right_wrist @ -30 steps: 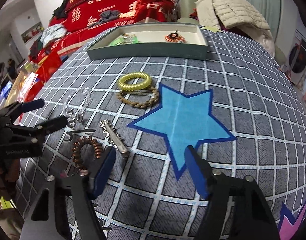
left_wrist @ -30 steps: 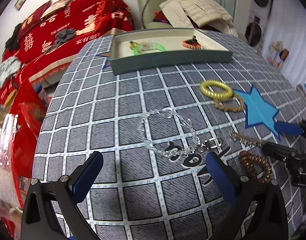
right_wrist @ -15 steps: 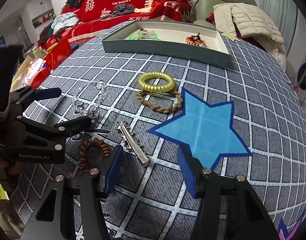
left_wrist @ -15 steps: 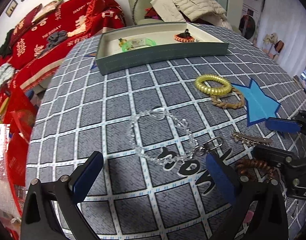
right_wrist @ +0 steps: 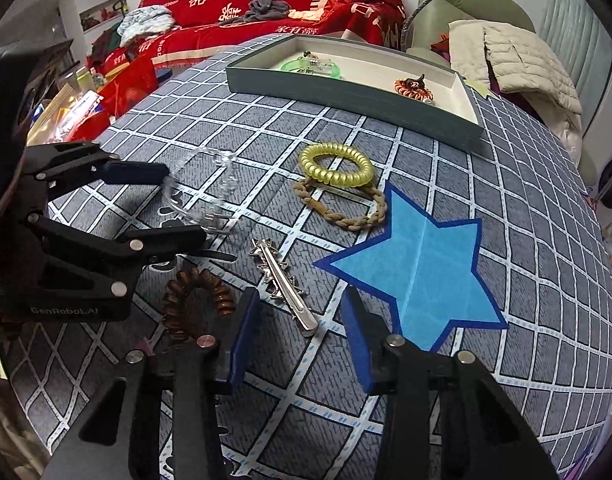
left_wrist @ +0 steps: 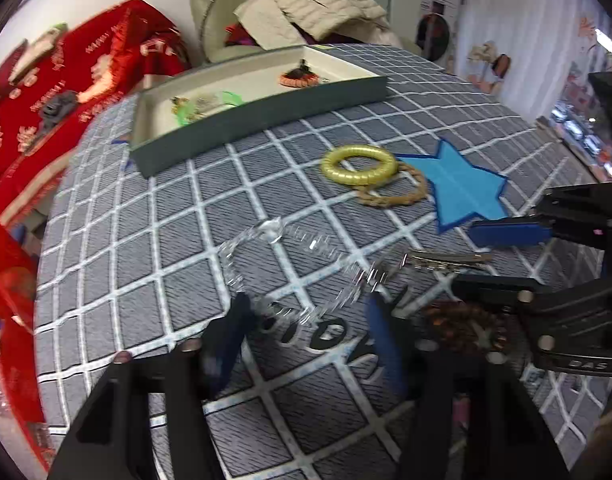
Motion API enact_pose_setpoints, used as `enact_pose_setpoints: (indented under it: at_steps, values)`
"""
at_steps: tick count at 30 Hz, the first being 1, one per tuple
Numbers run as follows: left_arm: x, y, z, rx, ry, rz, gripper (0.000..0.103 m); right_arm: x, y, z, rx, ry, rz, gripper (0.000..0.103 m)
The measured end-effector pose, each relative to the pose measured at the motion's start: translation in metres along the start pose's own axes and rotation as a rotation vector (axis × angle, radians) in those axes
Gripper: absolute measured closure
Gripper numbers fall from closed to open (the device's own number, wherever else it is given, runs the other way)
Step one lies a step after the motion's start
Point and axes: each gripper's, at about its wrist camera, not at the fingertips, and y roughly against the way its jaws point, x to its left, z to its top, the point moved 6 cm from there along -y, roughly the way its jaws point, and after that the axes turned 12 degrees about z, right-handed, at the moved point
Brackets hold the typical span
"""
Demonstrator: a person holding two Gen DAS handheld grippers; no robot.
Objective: Organize jewelry
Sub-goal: 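Grasp the silver hair clip with the right tool while the left tool grasps the clear bead bracelet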
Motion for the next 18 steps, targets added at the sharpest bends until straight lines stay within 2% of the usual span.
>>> enact_pose_setpoints:
  at_steps: [1, 4, 7, 8, 11, 14, 18]
  values:
    - [-0.001, 0.001, 0.001, -0.004, -0.010, -0.001, 0.045, 0.001, 0.000, 0.000, 0.002, 0.003, 0.001, 0.065]
    - [-0.007, 0.004, 0.001, -0.011, -0.044, 0.002, 0.054, 0.004, 0.000, 0.000, 0.003, 0.005, 0.007, 0.072]
    - [-0.012, 0.006, 0.000, -0.024, -0.071, 0.016, 0.057, 0.005, 0.001, -0.001, 0.000, -0.004, 0.009, 0.089]
    - [-0.012, 0.007, 0.000, -0.024, -0.068, 0.018, 0.058, 0.004, 0.001, -0.001, -0.002, -0.010, 0.006, 0.091]
    - [-0.009, 0.007, -0.001, -0.018, -0.035, 0.012, 0.061, 0.001, 0.004, -0.003, -0.015, -0.036, -0.002, 0.091]
    - [-0.001, 0.013, 0.003, -0.031, 0.024, -0.013, 0.078, -0.006, 0.009, -0.004, -0.034, -0.078, 0.008, 0.091]
    - [0.007, 0.020, 0.008, -0.039, 0.076, -0.040, 0.078, -0.014, 0.017, -0.001, -0.064, -0.120, 0.016, 0.091]
